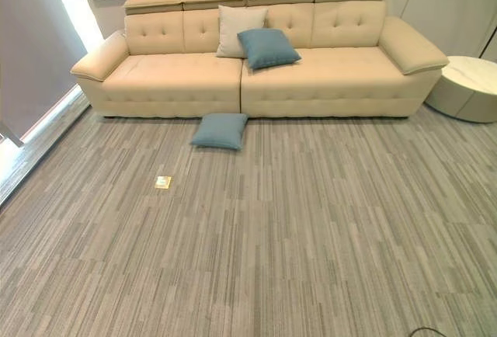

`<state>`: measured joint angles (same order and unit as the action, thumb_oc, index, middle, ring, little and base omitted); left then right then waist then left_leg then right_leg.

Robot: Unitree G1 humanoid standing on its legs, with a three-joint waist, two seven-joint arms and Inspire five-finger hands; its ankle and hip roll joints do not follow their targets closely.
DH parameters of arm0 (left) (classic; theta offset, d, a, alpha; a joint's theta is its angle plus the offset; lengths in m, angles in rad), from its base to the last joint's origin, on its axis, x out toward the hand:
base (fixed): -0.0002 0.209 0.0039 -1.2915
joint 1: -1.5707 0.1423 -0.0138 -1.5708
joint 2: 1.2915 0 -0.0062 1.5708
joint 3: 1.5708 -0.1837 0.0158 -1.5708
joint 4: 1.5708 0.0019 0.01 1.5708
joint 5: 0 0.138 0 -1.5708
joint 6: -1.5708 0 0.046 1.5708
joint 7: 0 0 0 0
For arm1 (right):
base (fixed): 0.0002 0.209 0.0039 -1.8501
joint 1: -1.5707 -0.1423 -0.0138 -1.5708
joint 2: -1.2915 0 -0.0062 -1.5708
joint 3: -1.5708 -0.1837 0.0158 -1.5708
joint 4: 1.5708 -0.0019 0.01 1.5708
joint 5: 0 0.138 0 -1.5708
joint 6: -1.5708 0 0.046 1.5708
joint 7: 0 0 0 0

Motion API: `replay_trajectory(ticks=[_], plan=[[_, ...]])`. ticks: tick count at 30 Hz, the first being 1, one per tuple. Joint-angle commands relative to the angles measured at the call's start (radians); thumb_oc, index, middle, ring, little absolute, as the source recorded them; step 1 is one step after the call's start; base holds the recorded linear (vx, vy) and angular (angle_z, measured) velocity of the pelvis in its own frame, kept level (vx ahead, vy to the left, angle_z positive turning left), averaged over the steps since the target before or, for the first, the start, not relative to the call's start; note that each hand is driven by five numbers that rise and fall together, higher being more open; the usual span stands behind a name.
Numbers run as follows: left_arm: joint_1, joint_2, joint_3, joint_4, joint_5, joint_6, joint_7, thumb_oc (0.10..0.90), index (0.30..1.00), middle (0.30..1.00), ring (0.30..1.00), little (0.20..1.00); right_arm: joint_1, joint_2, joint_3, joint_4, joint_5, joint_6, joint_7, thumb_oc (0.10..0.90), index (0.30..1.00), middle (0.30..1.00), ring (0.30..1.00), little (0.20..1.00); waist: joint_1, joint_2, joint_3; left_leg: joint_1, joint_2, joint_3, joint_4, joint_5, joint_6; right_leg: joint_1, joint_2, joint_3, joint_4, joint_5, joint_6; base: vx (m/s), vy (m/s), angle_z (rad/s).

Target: Pick up all the scattered cushions and arrange them neatly on the sofa.

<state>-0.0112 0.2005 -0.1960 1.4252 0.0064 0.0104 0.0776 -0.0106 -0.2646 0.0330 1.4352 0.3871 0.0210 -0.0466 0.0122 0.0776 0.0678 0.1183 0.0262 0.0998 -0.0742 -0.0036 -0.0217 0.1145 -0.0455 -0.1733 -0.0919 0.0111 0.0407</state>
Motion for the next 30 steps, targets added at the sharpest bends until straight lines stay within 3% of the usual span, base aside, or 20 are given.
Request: replay_trajectory(ticks=[1,8,11,15,16,17,18,19,20,21,22,24,25,26,27,30], plan=[[-0.057,0.036,-0.011,0.062,0.048,0.017,0.021,0.8,0.9,0.9,0.9,0.9,-0.016,0.007,0.042,0.023,-0.043,-0.001,0.0,0.8,0.9,0.9,0.9,0.9,-0.002,-0.034,0.0,-0.038,0.057,-0.046,-0.013,-0.004,-0.083,-0.011,-0.076,0.008,0.005,-0.036,0.09,0.0,0.0,0.0],[-0.076,0.037,-0.001,0.028,-0.018,0.007,0.03,0.8,0.9,0.9,0.9,0.9,-0.038,-0.002,0.042,-0.026,-0.014,-0.01,0.002,0.8,0.9,0.9,0.9,0.9,-0.009,-0.026,0.01,-0.053,0.061,-0.041,-0.013,-0.002,-0.083,-0.026,-0.077,0.018,0.007,-0.026,0.087,0.02,-0.05,0.0],[-0.101,0.035,-0.032,-0.004,-0.023,0.0,0.022,0.8,0.9,0.9,0.9,0.9,-0.062,-0.002,0.078,-0.068,-0.029,-0.016,0.009,0.8,0.9,0.9,0.9,0.9,-0.019,-0.012,0.037,-0.05,0.081,-0.037,-0.013,0.004,-0.086,-0.085,-0.077,0.025,0.128,-0.068,0.068,0.02,-0.101,-0.08],[-0.128,0.039,-0.066,-0.035,-0.015,-0.01,0.008,0.8,0.9,0.9,0.9,0.9,-0.071,-0.015,0.093,-0.078,-0.048,-0.019,0.012,0.8,0.9,0.9,0.9,0.9,-0.027,-0.008,0.064,-0.052,0.106,-0.03,0.008,0.013,-0.097,-0.121,-0.063,0.033,0.199,-0.109,0.048,0.02,-0.13,-0.01],[-0.129,0.044,-0.063,-0.056,-0.046,-0.015,-0.025,0.8,0.9,0.9,0.9,0.9,-0.074,-0.028,0.1,-0.071,-0.068,-0.019,0.022,0.8,0.9,0.9,0.9,0.9,-0.026,-0.019,0.099,-0.145,0.121,-0.026,0.228,-0.028,-0.107,-0.131,-0.048,0.052,0.223,-0.136,0.02,-0.01,-0.169,0.03],[-0.13,0.044,-0.063,-0.056,-0.046,-0.015,-0.025,0.8,0.9,0.9,0.9,0.9,-0.074,-0.028,0.1,-0.071,-0.068,-0.019,0.022,0.8,0.9,0.9,0.9,0.9,-0.026,-0.019,0.095,-0.15,0.121,-0.028,0.228,-0.026,-0.107,-0.135,-0.048,0.051,0.222,-0.133,0.02,-0.02,-0.264,0.0],[-0.138,0.042,-0.069,-0.067,-0.045,-0.015,-0.027,0.8,0.9,0.9,0.9,0.9,-0.076,-0.034,0.104,-0.071,-0.076,-0.019,0.023,0.8,0.9,0.9,0.9,0.9,-0.02,-0.024,0.117,-0.226,0.127,-0.033,0.353,-0.002,-0.108,-0.136,-0.045,0.05,0.235,-0.146,0.005,0.06,-0.272,0.16],[-0.147,0.04,-0.083,-0.088,-0.04,-0.014,-0.013,0.8,0.9,0.9,0.9,0.9,-0.075,-0.035,0.112,-0.056,-0.09,-0.011,0.014,0.8,0.9,0.9,0.9,0.9,-0.01,-0.037,0.151,-0.333,0.133,-0.042,0.562,0.039,-0.096,-0.112,-0.04,0.043,0.249,-0.176,-0.029,0.06,-0.273,0.16],[-0.147,0.04,-0.083,-0.088,-0.04,-0.014,-0.013,0.8,0.9,0.9,0.9,0.9,-0.075,-0.035,0.112,-0.056,-0.09,-0.011,0.014,0.8,0.9,0.9,0.9,0.9,-0.012,-0.038,0.148,-0.336,0.132,-0.043,0.56,0.043,-0.096,-0.116,-0.041,0.042,0.247,-0.173,-0.029,0.26,-0.282,0.15],[-0.152,0.046,-0.095,-0.095,-0.042,-0.021,-0.006,0.8,0.9,0.9,0.9,0.9,-0.077,-0.055,0.121,-0.057,-0.103,-0.008,0.008,0.8,0.9,0.9,0.9,0.9,0.001,-0.047,0.172,-0.438,0.119,-0.014,0.608,0.059,-0.081,-0.09,-0.039,0.039,0.246,-0.209,-0.042,0.18,-0.102,0.25],[-0.152,0.046,-0.095,-0.095,-0.042,-0.021,-0.006,0.8,0.9,0.9,0.9,0.9,-0.076,-0.055,0.121,-0.057,-0.103,-0.008,0.008,0.8,0.9,0.9,0.9,0.9,0.0,-0.045,0.171,-0.443,0.12,-0.017,0.617,0.052,-0.081,-0.092,-0.037,0.038,0.25,-0.213,-0.042,0.33,-0.095,0.24],[-0.131,0.046,-0.087,-0.082,-0.046,-0.024,-0.004,0.8,0.9,0.9,0.9,0.9,-0.071,-0.063,0.129,-0.057,-0.116,-0.012,0.001,0.8,0.9,0.9,0.9,0.9,0.031,-0.036,0.167,-0.505,0.105,0.016,0.483,0.034,-0.069,-0.045,-0.031,0.042,0.227,-0.256,-0.024,0.41,0.074,0.01],[-0.121,0.039,-0.089,-0.075,-0.04,-0.021,-0.005,0.8,0.9,0.9,0.9,0.9,-0.069,-0.061,0.131,-0.063,-0.118,-0.014,0.0,0.8,0.9,0.9,0.9,0.9,0.045,-0.028,0.157,-0.513,0.105,0.017,0.404,0.057,-0.071,-0.034,-0.028,0.046,0.215,-0.256,-0.015,0.33,0.087,-0.11],[-0.121,0.039,-0.089,-0.075,-0.04,-0.021,-0.005,0.8,0.9,0.9,0.9,0.9,-0.068,-0.061,0.131,-0.063,-0.118,-0.014,0.0,0.8,0.9,0.9,0.9,0.9,0.046,-0.031,0.157,-0.509,0.102,0.019,0.398,0.059,-0.071,-0.032,-0.031,0.046,0.214,-0.256,-0.014,0.52,0.192,-0.07],[-0.088,0.039,-0.074,-0.026,-0.03,-0.011,0.002,0.8,0.9,0.9,0.9,0.9,-0.066,-0.062,0.143,-0.063,-0.138,-0.019,-0.005,0.8,0.9,0.9,0.9,0.9,0.085,-0.022,0.143,-0.558,0.106,0.01,0.232,0.129,-0.093,0.037,-0.032,0.053,0.181,-0.273,0.007,0.54,0.175,-0.14],[-0.044,0.047,-0.033,0.04,0.003,0.004,0.006,0.8,0.9,0.9,0.9,0.9,-0.056,-0.046,0.145,-0.05,-0.179,-0.018,-0.01,0.8,0.9,0.9,0.9,0.9,0.126,-0.056,0.109,-0.573,0.086,-0.012,0.232,0.158,-0.09,0.123,-0.062,0.089,0.172,-0.29,0.04,0.72,0.189,-0.43]])
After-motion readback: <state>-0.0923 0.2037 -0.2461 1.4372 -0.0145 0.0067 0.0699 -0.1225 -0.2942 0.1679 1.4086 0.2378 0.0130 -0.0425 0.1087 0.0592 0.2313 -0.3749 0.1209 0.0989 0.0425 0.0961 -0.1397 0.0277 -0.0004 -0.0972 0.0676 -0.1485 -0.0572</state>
